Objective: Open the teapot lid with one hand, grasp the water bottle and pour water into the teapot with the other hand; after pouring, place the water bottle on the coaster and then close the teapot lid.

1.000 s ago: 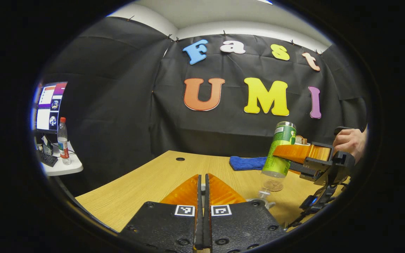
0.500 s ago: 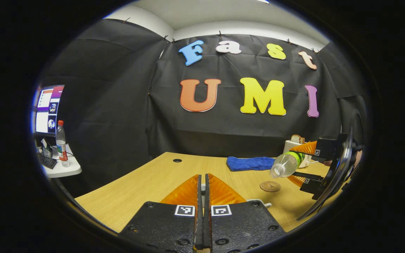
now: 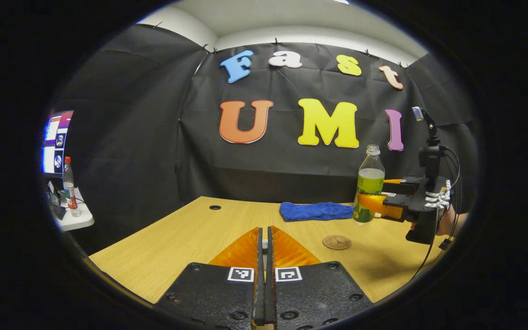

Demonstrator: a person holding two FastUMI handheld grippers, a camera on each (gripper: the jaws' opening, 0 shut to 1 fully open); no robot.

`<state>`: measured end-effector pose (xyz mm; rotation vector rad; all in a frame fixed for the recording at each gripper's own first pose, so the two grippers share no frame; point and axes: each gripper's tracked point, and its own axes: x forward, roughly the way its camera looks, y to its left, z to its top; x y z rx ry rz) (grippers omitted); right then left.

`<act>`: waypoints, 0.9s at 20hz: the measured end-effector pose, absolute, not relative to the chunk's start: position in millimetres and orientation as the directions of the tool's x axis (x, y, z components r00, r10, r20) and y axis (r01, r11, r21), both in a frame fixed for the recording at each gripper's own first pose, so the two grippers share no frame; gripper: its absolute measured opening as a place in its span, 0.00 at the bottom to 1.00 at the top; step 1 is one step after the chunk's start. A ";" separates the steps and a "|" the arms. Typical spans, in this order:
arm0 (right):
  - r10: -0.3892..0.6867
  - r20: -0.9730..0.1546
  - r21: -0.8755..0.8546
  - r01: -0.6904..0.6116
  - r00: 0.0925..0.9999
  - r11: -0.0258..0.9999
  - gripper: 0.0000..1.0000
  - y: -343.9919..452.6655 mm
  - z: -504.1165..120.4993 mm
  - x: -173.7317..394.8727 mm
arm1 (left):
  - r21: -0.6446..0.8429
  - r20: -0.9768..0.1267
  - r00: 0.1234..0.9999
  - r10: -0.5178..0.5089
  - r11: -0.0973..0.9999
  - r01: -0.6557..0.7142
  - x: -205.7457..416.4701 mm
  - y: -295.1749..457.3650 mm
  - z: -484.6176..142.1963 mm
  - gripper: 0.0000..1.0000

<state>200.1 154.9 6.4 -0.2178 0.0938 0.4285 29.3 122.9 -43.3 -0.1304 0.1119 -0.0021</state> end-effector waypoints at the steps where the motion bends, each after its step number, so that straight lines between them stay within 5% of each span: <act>1: 0.401 -0.150 -0.131 -0.420 0.904 0.898 0.72 154.0 2.0 207.1 | -0.127 -0.110 0.994 -0.007 0.992 -0.007 28.6 123.9 -43.9 0.03; 18: 0.360 -0.288 -0.024 -0.382 0.888 0.924 0.72 162.3 -90.5 266.6 | -0.113 -0.117 0.993 0.000 0.994 -0.013 28.8 125.0 -45.7 0.03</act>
